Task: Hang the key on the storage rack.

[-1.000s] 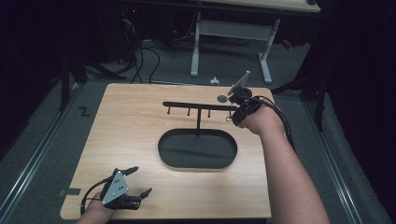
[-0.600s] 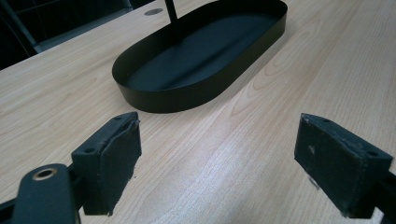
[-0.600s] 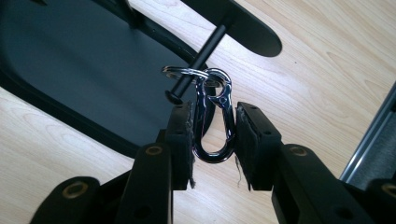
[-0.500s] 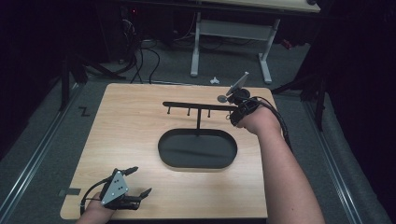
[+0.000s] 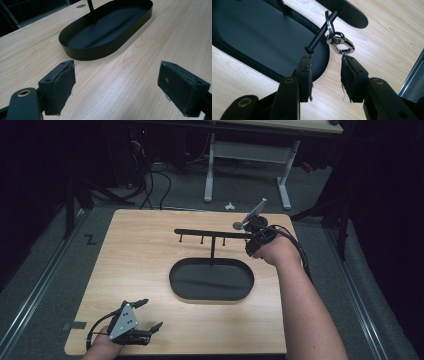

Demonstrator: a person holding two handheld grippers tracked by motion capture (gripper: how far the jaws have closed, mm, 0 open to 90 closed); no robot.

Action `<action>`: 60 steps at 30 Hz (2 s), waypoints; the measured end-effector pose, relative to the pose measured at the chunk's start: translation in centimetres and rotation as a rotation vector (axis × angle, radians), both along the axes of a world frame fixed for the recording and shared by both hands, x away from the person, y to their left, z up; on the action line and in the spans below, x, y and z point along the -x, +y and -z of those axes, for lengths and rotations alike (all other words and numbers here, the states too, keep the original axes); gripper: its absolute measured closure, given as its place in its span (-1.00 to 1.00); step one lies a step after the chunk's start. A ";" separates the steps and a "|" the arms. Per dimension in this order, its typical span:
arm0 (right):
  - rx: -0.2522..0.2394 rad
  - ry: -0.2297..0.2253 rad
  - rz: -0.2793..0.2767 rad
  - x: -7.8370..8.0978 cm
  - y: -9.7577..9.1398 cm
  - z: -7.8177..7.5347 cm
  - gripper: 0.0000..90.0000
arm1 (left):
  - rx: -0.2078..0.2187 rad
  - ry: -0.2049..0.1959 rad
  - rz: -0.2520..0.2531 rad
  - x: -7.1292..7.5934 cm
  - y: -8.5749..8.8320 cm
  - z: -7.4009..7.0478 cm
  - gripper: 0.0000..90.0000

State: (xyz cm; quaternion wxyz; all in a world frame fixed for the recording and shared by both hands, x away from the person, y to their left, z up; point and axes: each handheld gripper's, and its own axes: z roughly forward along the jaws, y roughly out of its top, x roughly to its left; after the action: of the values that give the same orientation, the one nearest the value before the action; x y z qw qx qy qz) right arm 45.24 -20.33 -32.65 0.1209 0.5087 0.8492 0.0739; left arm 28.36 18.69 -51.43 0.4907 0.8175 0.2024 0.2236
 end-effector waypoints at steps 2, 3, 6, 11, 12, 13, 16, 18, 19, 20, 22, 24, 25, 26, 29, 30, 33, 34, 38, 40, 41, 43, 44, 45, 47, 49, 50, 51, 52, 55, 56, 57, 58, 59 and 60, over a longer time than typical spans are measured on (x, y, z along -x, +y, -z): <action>-0.004 0.008 0.011 0.2 0.0 0.1 0.35 | 0.000 -0.001 0.001 0.0 0.0 0.0 -0.66; -0.007 0.004 0.000 0.2 0.0 0.2 0.35 | 0.002 -0.003 -0.001 0.0 0.0 0.0 -0.66; -0.009 0.008 0.008 0.5 0.0 0.3 0.32 | -0.002 -0.001 0.001 0.0 -0.1 0.0 -0.66; -0.022 0.013 0.011 1.1 -0.2 1.0 0.21 | -0.001 -0.002 0.002 0.0 -0.2 0.1 -0.66; -0.025 0.015 0.010 1.2 -0.2 1.2 0.18 | 0.001 -0.001 0.001 0.0 -0.2 0.1 -0.66; -0.026 0.019 0.003 1.3 -0.3 1.5 0.16 | 0.001 -0.002 0.001 0.0 -0.2 0.1 -0.66; -0.032 0.025 0.016 1.8 -0.4 2.3 0.09 | -0.002 -0.003 0.004 0.0 -0.2 0.1 -0.66; -0.040 0.020 0.022 2.1 -0.6 2.8 0.05 | -0.004 0.000 0.001 -0.1 -0.2 0.0 -0.66; -0.048 0.017 0.025 2.2 -0.7 3.1 0.02 | -0.003 -0.002 0.001 0.0 -0.3 0.0 -0.66; -0.057 0.012 0.024 2.4 -0.8 3.4 0.01 | -0.004 0.000 0.003 0.0 -0.3 0.0 -0.66; -0.068 0.009 0.026 3.0 -1.1 4.5 -0.03 | -0.006 -0.001 0.004 0.0 -0.3 0.1 -0.66; -0.069 0.012 0.026 3.1 -1.2 4.9 -0.02 | -0.002 0.000 0.001 0.0 -0.3 0.1 -0.66; -0.074 0.016 0.025 3.4 -1.3 5.4 -0.02 | 0.000 0.000 -0.001 -0.1 -0.3 0.1 -0.66; -0.079 0.014 0.023 3.6 -1.5 5.8 -0.02 | -0.001 0.003 -0.001 -0.1 -0.3 0.1 -0.66; -0.093 -0.001 0.035 4.3 -2.0 6.9 -0.06 | -0.009 0.003 0.006 -0.1 -0.4 0.2 -0.66; -0.097 -0.018 0.034 4.6 -2.2 7.2 -0.09 | -0.010 0.005 0.006 -0.1 -0.5 0.2 -0.66; -0.100 -0.070 0.056 5.4 -2.8 8.1 -0.17 | -0.007 0.007 0.003 -0.1 -0.6 0.2 -0.66; -0.118 -0.096 0.060 5.8 -3.1 8.5 -0.17 | -0.008 0.002 0.004 -0.1 -0.6 0.2 -0.66; -0.144 -0.151 0.069 7.2 -3.8 10.0 -0.18 | -0.021 0.009 0.005 -0.2 -0.7 0.3 -0.66; -0.164 -0.207 0.077 8.3 -4.2 11.2 -0.21 | -0.025 0.009 0.002 -0.2 -0.7 0.3 -0.66; -0.164 -0.207 0.077 8.3 -4.2 11.2 -0.21 | -0.029 0.011 0.005 -0.2 -0.8 0.4 -0.66; -0.175 -0.246 0.069 9.0 -4.2 11.9 -0.22 | -0.034 0.013 0.007 -0.2 -0.8 0.5 -0.66; -0.174 -0.266 0.059 9.4 -4.3 12.2 -0.22 | -0.034 0.011 0.004 -0.2 -0.8 0.5 -0.66; -0.172 -0.284 0.056 9.8 -4.2 12.5 -0.23 | -0.031 0.011 0.000 -0.3 -0.9 0.5 -0.66; -0.181 -0.312 0.045 10.6 -4.1 13.3 -0.23 | -0.033 0.012 -0.001 -0.3 -0.9 0.5 -0.66; -0.199 -0.335 0.034 11.3 -4.0 14.1 -0.23 | -0.035 0.012 -0.001 -0.3 -0.9 0.5 -0.66; -0.207 -0.351 0.030 11.6 -3.9 14.5 -0.23 | -0.034 0.012 -0.004 -0.4 -0.9 0.5 -0.66; -0.225 -0.386 0.030 12.4 -3.9 15.3 -0.23 | -0.033 0.014 -0.008 -0.4 -0.9 0.5 -0.66; -0.225 -0.386 0.030 12.4 -3.9 15.3 -0.23 | -0.031 0.014 -0.013 -0.4 -0.9 0.5 -0.66; -0.251 -0.423 0.034 13.4 -4.1 16.4 -0.24 | -0.031 0.012 -0.022 -0.4 -0.9 0.6 -0.66; -0.261 -0.427 0.040 13.7 -4.1 16.7 -0.24 | -0.031 0.009 -0.025 -0.4 -0.8 0.5 -0.66; -0.271 -0.436 0.042 14.0 -4.2 17.0 -0.26 | -0.028 0.007 -0.032 -0.4 -0.8 0.6 -0.66; -0.291 -0.448 0.050 14.6 -4.3 17.5 -0.29 | -0.028 0.006 -0.040 -0.4 -0.7 0.6 -0.66; -0.291 -0.448 0.050 14.6 -4.3 17.5 -0.29 | -0.027 0.004 -0.050 -0.4 -0.7 0.6 -0.66; -0.294 -0.458 0.051 14.9 -4.3 17.8 -0.30 | -0.022 0.001 -0.058 -0.3 -0.6 0.6 -0.66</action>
State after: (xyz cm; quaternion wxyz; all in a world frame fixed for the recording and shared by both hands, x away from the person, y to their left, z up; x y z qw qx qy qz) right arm 30.37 -24.67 -50.46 0.2366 0.5121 0.7667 0.3067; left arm 28.68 18.11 -51.98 0.4748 0.8168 0.2236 0.2397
